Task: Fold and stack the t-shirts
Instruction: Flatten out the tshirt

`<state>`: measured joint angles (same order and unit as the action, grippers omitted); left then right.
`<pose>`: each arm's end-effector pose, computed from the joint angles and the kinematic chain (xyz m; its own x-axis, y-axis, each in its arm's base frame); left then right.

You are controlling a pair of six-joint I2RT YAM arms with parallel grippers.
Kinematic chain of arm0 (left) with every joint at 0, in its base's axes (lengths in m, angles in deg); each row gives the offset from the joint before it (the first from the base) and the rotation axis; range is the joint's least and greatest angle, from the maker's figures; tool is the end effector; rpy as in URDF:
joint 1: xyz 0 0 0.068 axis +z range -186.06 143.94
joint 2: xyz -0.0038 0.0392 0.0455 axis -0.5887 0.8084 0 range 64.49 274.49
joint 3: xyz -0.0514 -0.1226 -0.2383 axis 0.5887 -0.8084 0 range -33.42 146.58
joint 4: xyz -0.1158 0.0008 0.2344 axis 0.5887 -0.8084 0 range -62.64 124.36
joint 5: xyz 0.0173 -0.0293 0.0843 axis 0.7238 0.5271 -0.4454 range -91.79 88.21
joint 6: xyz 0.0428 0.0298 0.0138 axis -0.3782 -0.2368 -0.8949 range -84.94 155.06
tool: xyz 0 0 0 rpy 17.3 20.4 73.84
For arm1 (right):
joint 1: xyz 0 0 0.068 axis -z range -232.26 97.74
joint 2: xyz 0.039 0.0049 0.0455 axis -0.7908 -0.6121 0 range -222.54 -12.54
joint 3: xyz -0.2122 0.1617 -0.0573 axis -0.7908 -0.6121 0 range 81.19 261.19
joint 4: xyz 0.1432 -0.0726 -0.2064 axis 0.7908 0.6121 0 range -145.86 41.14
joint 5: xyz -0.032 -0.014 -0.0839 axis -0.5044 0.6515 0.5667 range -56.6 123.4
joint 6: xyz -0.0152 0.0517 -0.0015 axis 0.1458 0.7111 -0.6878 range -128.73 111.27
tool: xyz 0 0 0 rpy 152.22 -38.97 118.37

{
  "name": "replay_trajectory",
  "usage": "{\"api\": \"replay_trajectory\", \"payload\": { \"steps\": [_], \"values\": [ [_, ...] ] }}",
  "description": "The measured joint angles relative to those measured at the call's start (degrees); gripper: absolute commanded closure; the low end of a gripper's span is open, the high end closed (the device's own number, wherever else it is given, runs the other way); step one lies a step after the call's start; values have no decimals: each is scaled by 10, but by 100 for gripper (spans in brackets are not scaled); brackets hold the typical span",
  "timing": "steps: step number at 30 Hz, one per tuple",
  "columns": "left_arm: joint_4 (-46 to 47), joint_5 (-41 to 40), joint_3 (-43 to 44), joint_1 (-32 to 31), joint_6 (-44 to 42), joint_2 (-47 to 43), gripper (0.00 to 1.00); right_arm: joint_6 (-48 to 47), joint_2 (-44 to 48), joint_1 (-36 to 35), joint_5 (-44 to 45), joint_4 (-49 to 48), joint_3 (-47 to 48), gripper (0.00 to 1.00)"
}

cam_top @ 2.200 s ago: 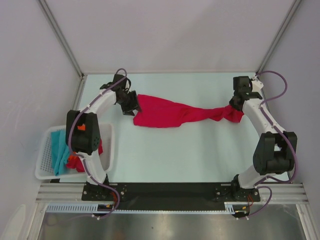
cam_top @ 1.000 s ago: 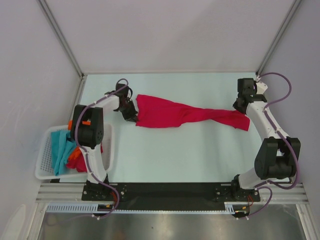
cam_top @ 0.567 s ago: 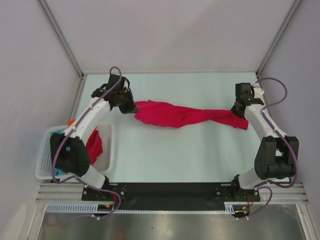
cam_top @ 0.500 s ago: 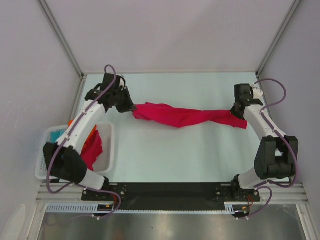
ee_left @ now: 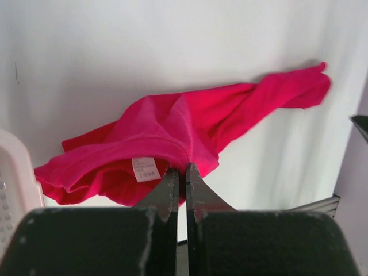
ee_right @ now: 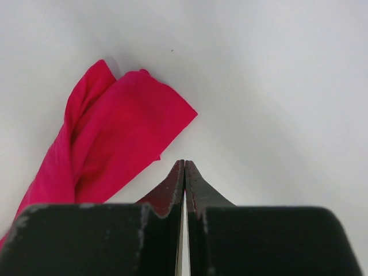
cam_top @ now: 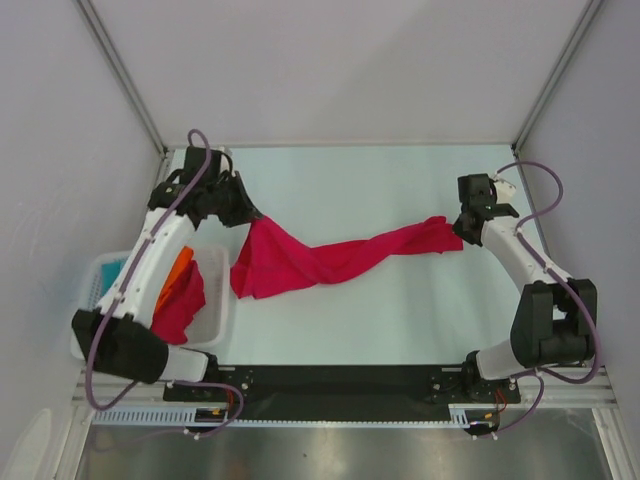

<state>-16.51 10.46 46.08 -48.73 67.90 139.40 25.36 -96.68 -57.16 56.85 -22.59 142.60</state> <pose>0.2577 -0.0656 0.3692 -0.7863 -0.3664 -0.4975 -0.0821 0.8600 -0.5037 0.3020 0.0117 0.2484 -0.6039 0.4642 -0.6480 0.5816 0.8125 0.0400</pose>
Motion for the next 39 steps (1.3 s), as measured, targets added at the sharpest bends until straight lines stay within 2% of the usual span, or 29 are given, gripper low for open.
{"api": "replay_trajectory", "payload": {
  "steps": [5, 11, 17, 20, 21, 23, 27, 29, 30, 39],
  "values": [
    [8, -3, 31, 9, 1, 141, 99, 0, 23, -13, 8, 12, 0, 96],
    [1, -26, 189, 32, 3, 295, 99, 0, 45, -12, 12, 23, 0, 95],
    [-37, -76, 337, 65, 4, 388, 99, 0, 49, -12, 11, 26, 0, 95],
    [-50, -77, 395, 87, 8, 422, 95, 0, 49, -12, 9, 27, 0, 95],
    [-51, -77, 404, 94, 9, 429, 90, 0, 49, -12, 8, 27, 0, 95],
    [-55, -81, 407, 102, 13, 438, 85, 0, 49, -12, 7, 27, 0, 95],
    [-62, -83, 392, 110, 17, 452, 60, 0, 49, -12, 3, 27, 0, 94],
    [-64, -81, 373, 107, 12, 452, 56, 0, 48, -12, 1, 27, 0, 94],
    [-62, -81, 361, 104, 10, 450, 50, 0, 48, -12, 0, 26, 0, 94],
    [-19, -75, 131, 43, -9, 333, 48, 0, 12, -23, -4, 17, 0, 94]
  ]
}}
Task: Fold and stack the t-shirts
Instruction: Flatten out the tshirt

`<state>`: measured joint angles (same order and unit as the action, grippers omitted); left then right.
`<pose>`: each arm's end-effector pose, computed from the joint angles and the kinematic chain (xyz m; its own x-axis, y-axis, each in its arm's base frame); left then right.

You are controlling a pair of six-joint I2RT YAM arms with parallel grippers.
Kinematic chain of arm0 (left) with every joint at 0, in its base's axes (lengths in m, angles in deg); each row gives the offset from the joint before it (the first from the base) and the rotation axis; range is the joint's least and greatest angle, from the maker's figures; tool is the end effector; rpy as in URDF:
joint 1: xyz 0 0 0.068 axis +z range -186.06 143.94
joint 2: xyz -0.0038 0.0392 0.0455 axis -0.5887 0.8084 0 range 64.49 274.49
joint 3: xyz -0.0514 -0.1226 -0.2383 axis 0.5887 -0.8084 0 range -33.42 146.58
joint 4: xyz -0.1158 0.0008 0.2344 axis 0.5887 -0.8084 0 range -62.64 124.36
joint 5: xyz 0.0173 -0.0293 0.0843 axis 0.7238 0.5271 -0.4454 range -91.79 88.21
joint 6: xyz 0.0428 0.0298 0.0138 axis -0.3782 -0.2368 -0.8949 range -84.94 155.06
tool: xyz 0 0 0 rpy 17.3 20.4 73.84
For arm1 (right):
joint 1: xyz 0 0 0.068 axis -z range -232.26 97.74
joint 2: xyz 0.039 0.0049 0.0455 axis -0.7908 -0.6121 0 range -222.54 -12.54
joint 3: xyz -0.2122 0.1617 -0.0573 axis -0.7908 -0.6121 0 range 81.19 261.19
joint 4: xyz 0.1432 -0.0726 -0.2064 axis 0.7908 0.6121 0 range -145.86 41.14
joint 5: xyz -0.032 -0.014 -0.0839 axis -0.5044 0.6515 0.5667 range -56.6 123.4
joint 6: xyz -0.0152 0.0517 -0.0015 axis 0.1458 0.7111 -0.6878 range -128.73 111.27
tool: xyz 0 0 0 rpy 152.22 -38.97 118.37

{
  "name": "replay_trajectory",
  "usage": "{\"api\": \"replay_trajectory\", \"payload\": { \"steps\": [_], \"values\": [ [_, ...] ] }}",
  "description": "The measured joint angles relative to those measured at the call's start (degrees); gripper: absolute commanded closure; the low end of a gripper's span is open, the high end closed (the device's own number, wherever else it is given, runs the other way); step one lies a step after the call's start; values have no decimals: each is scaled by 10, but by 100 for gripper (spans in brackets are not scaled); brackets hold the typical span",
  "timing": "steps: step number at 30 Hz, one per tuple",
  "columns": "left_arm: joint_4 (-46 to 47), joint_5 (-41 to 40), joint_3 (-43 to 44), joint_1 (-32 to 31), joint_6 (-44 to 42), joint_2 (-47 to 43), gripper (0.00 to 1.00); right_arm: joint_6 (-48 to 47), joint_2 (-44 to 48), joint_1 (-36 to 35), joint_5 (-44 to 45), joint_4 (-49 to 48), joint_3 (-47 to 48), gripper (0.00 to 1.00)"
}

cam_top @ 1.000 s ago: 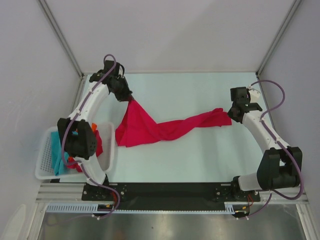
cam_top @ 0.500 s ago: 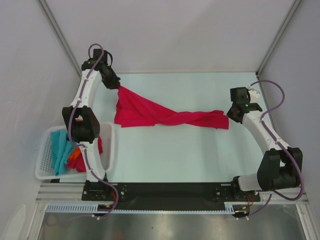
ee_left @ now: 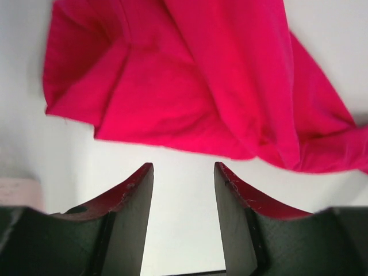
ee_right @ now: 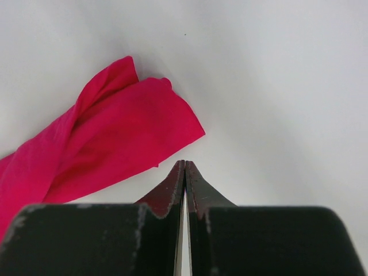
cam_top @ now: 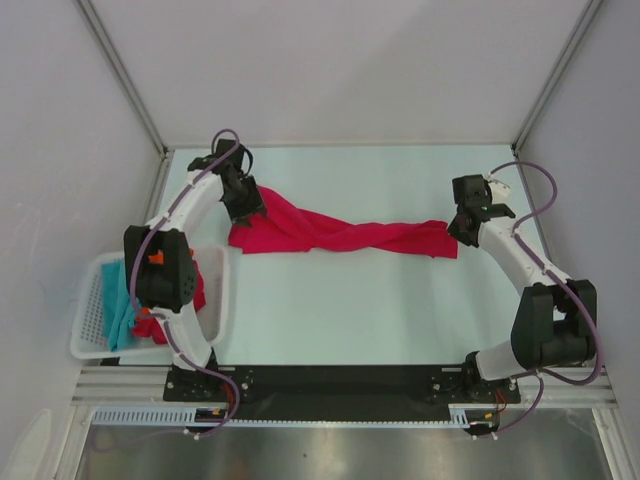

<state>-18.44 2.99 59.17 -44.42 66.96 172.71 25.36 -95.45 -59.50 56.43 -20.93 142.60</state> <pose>0.3902 -0.0603 0.2542 -0.8737 -0.4039 -0.2711 -0.3375 0.9047 -0.2601 0.2958 0.0235 0.2526 -0.6294 0.4399 -0.6406 0.5449 0.8376 0.0398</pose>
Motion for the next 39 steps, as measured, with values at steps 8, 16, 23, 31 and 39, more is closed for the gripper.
{"api": "replay_trajectory", "payload": {
  "steps": [8, 16, 23, 31, 39],
  "values": [
    [36, -13, -111, -29, 0, -104, 49, 0, -15, -5, -2, -9, 0, 94],
    [46, -96, -142, -35, 2, -91, 50, -3, -52, 3, -13, -26, 1, 94],
    [48, -163, -142, -35, 8, -38, 50, -14, -81, 46, -46, -42, 12, 92],
    [54, -174, -142, -35, 16, 21, 51, -16, -105, 66, -73, -58, 23, 88],
    [64, -174, -141, -35, 16, 27, 59, -17, -137, 66, -79, -68, 30, 90]
  ]
}}
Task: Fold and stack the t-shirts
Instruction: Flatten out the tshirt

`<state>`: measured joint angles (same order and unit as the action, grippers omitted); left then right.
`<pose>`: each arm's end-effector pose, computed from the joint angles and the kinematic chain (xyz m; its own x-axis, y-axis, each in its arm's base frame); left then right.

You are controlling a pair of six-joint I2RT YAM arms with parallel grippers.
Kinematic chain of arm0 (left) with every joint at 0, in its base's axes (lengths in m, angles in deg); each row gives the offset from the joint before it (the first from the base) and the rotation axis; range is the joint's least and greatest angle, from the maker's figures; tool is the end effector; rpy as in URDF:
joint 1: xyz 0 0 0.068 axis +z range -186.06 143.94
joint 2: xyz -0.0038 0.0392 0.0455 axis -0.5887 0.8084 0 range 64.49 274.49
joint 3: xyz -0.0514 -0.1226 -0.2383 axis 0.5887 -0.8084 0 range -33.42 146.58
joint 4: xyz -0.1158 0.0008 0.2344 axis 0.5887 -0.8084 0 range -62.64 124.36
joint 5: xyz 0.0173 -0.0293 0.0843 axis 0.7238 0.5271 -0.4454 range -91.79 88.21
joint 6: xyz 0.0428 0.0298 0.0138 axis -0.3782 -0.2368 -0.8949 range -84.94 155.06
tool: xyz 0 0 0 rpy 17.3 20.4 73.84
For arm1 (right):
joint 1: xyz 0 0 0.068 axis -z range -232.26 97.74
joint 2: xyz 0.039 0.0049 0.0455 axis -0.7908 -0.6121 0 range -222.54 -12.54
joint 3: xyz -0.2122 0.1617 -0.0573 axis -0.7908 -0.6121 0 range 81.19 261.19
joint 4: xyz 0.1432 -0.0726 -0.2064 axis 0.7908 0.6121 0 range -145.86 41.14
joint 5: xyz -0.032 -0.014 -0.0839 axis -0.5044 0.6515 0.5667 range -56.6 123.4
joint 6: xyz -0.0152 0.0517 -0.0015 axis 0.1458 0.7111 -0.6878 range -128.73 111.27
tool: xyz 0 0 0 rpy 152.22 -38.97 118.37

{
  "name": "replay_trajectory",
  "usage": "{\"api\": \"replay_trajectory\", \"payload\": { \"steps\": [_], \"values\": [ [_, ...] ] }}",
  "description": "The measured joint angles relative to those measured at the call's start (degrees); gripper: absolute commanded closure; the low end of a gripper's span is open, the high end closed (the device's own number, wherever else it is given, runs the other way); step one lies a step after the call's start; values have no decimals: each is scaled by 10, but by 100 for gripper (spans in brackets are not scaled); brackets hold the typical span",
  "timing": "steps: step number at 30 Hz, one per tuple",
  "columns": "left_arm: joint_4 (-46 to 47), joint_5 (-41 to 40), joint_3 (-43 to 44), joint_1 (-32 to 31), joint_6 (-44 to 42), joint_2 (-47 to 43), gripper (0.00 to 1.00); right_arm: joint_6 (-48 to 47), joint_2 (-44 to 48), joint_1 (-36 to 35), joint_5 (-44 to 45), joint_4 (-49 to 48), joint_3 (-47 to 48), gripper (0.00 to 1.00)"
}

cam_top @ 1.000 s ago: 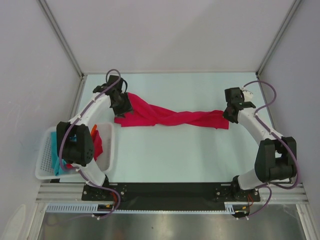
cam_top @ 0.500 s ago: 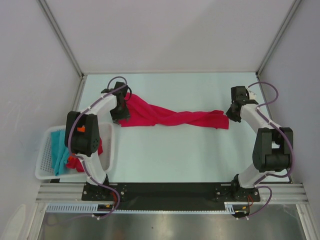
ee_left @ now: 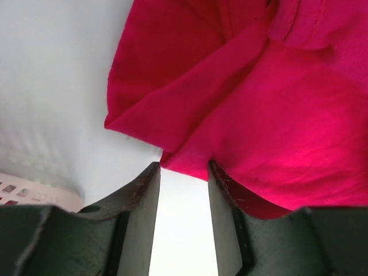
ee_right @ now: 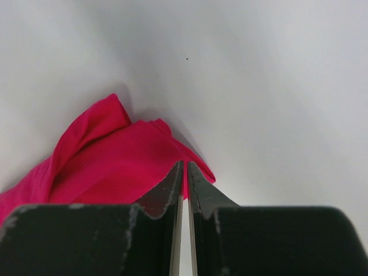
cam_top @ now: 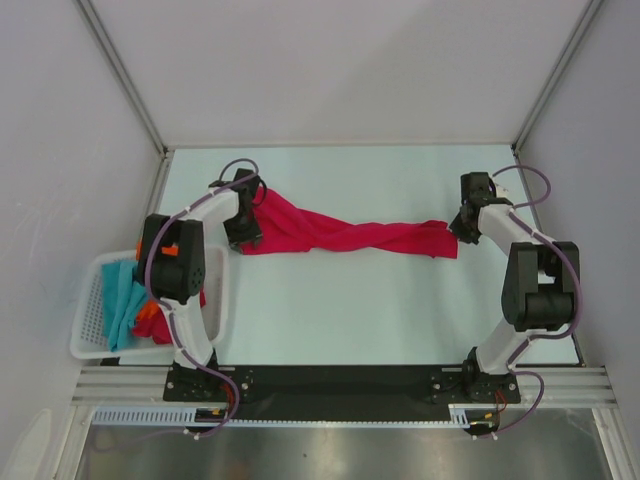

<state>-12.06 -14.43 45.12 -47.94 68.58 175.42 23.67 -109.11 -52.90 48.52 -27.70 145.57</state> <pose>0.3680 -0.0694 0.1728 -0.8883 -0.3638 -0.2803 -0.3973 0.9149 0.0718 0.3432 -0.0055 0.2019 -0.6705 0.5097 -0.5391 0.5654 0.8216 0.0735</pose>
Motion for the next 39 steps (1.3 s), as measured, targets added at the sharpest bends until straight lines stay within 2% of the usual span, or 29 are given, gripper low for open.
{"api": "replay_trajectory", "payload": {
  "steps": [7, 13, 23, 33, 39],
  "values": [
    [22, 12, -2, 0, -1, 11, 86, -1, -5, 0, -1, -3, 0, 98],
    [40, 25, -9, 0, -5, 8, 96, -6, -5, 0, -1, -7, 0, 100],
    [34, 44, -1, 0, -10, -31, 99, -10, -5, -9, -6, -16, -1, 100],
    [-56, 45, 174, 0, -37, -125, 99, -8, -14, -30, -4, -31, -4, 100],
    [-97, 58, 219, 0, -41, -198, 98, -4, -31, -44, 5, -29, -2, 97]
  ]
}}
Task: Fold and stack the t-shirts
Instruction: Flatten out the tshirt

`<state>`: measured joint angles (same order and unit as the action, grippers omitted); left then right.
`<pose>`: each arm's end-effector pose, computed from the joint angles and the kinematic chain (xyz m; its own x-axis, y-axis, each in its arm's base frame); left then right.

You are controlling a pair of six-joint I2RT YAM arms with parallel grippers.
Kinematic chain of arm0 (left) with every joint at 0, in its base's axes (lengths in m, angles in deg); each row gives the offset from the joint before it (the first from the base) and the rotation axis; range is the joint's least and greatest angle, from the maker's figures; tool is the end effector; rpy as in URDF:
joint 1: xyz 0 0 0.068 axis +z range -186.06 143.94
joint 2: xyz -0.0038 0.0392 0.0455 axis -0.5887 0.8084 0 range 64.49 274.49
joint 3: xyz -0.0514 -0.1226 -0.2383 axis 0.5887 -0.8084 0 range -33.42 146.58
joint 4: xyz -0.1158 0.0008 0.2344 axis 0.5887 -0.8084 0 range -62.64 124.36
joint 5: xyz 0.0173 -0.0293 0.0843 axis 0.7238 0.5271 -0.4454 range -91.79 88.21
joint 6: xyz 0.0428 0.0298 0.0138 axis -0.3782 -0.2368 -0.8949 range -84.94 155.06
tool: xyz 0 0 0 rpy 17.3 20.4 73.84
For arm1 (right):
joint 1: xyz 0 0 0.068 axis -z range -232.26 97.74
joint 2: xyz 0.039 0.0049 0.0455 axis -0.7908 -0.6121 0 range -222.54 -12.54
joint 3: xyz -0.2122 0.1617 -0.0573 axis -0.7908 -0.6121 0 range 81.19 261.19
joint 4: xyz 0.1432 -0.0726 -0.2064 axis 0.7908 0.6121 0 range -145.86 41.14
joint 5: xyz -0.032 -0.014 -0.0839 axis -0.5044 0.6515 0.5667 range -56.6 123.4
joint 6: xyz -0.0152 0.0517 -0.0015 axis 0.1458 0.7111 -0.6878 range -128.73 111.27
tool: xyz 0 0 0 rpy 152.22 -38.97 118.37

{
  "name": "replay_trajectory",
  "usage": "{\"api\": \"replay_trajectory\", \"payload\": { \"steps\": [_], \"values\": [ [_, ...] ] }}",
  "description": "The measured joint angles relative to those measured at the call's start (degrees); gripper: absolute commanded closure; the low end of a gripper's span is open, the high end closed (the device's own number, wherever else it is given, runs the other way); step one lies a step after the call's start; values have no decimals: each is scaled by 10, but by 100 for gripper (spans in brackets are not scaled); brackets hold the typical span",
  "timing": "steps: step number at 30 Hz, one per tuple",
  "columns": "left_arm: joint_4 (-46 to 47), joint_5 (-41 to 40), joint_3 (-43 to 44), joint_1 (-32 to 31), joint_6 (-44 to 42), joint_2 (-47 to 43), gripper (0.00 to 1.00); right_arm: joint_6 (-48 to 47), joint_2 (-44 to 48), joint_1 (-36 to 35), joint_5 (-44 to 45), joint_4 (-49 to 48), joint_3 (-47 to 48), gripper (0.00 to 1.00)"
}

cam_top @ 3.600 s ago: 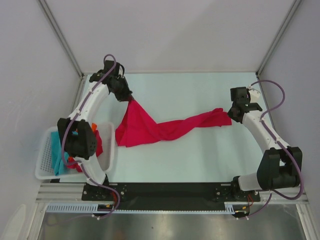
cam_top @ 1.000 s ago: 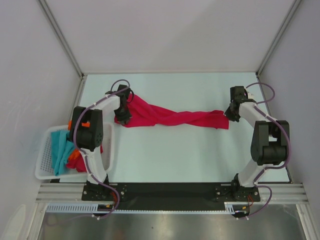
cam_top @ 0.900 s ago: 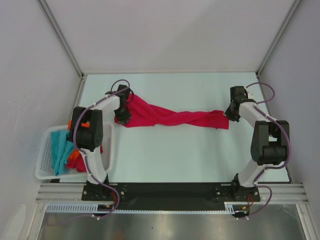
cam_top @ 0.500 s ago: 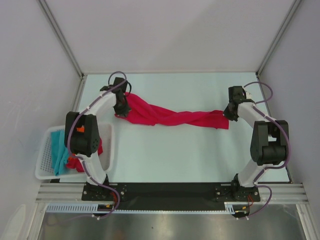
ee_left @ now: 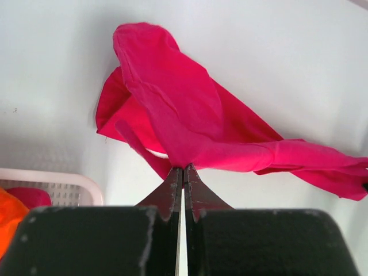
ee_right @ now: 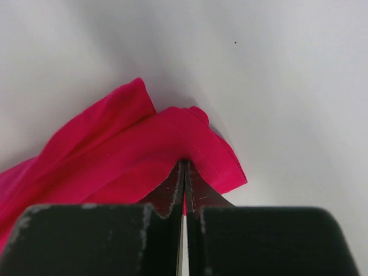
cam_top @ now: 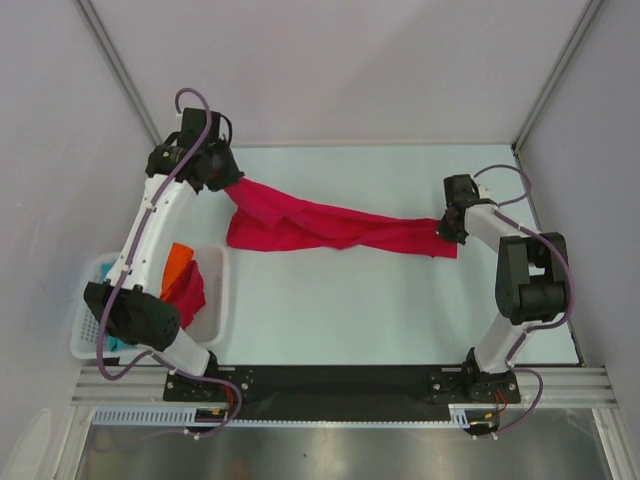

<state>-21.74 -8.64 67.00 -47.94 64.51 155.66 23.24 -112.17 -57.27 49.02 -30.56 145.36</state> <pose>0.3261 -0.0642 0.3963 -0.6829 -0.3552 -0.6383 -0.2426 0.9345 -0.2605 0.3510 0.0211 0.1861 -0.7127 0.4492 -0.5387 0.4999 0.8640 0.0591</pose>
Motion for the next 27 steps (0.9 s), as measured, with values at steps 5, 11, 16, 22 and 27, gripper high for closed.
{"api": "replay_trajectory", "payload": {
  "steps": [5, 11, 16, 22, 27],
  "values": [
    [-10, 0, 6, 0, -2, 0, 98, 6, -12, -3, 2, 8, 7, 87],
    [-13, 2, -40, 0, -2, 18, 98, 6, -13, -3, 11, 17, 24, 83],
    [-18, -3, -41, 1, -2, 8, 98, 5, -20, -3, 18, 35, 76, 82],
    [-25, -4, -41, 3, -1, -32, 98, 3, -49, -5, 22, 41, 163, 80],
    [-40, -5, -37, 3, -1, -59, 98, 3, -82, -12, 21, 42, 193, 80]
  ]
}}
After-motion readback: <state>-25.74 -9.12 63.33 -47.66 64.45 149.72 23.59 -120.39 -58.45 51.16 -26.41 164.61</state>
